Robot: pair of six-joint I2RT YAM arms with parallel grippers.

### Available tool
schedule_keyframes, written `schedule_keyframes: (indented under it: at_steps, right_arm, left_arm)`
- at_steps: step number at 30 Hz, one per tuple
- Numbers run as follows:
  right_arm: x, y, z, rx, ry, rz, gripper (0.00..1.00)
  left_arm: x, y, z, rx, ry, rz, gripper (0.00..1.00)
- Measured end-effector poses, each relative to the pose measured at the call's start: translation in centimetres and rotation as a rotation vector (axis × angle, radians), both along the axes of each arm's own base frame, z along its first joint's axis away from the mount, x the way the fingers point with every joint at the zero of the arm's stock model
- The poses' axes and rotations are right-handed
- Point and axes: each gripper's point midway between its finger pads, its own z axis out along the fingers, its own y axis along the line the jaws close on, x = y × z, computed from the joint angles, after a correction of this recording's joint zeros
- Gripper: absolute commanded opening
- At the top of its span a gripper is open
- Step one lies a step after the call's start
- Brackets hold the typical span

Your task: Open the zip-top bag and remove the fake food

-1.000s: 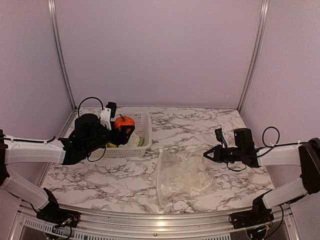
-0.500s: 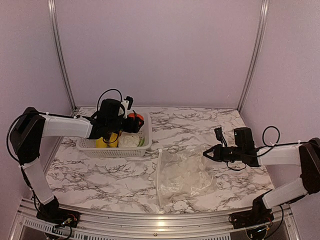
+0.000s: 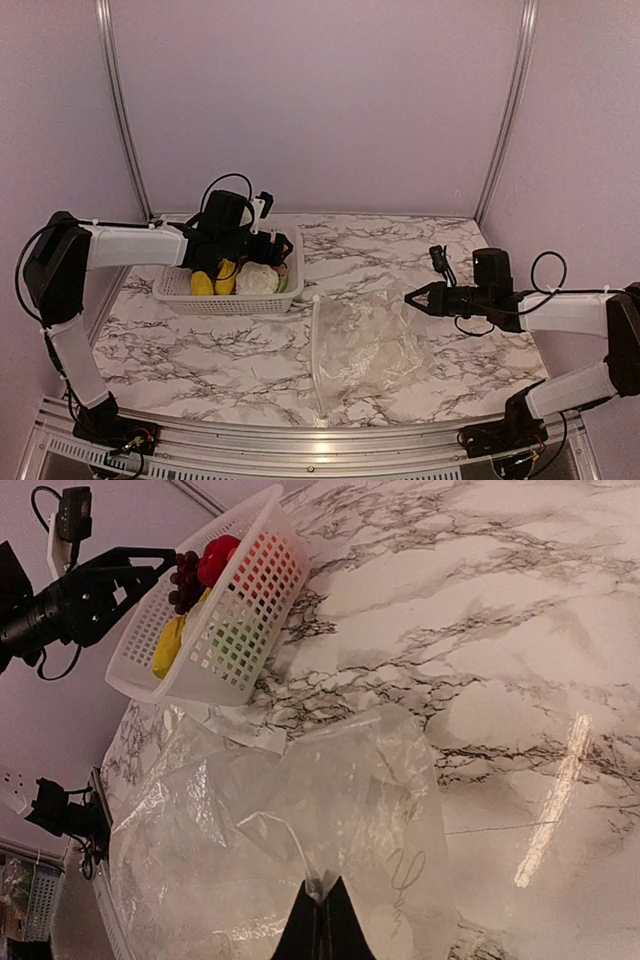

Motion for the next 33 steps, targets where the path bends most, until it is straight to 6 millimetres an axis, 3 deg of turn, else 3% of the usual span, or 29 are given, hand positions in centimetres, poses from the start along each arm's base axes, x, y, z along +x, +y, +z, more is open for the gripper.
schedule_keyframes:
  at_steps: [4, 9, 12, 14, 17, 26, 33]
  right_arm:
    - [-0.4, 0.5, 1.8, 0.033, -0.064, 0.049, 0.0]
    - [-1.2, 1.4, 4.7, 0.054, -0.173, 0.129, 0.0]
    - [-1.6, 2.2, 7.0, 0.049, -0.266, 0.182, 0.0]
    - [-2.2, 3.0, 8.6, 0.05, -0.331, 0.22, 0.0]
    - [-3.4, 4.2, 9.8, 0.049, -0.396, 0.277, 0.01]
    - [-5.9, 6.4, 9.8, 0.026, -0.438, 0.391, 0.03]
    - [-6.3, 7.8, 11.8, 0.026, -0.503, 0.438, 0.03]
  left_arm:
    - [-2.7, -1.3, 3.6, -0.059, -0.042, -0.123, 0.99]
    - [-7.6, -7.1, 8.8, -0.129, -0.13, -0.372, 0.97]
    - [-10.8, -10.0, 10.1, -0.152, -0.152, -0.497, 0.94]
    - [-12.8, -11.4, 10.4, -0.178, -0.137, -0.569, 0.92]
    - [-14.3, -12.5, 10.6, -0.221, -0.106, -0.628, 0.9]
    - [-16.4, -14.7, 10.3, -0.343, -0.003, -0.709, 0.83]
    - [-17.1, -16.7, 9.9, -0.406, 0.055, -0.743, 0.7]
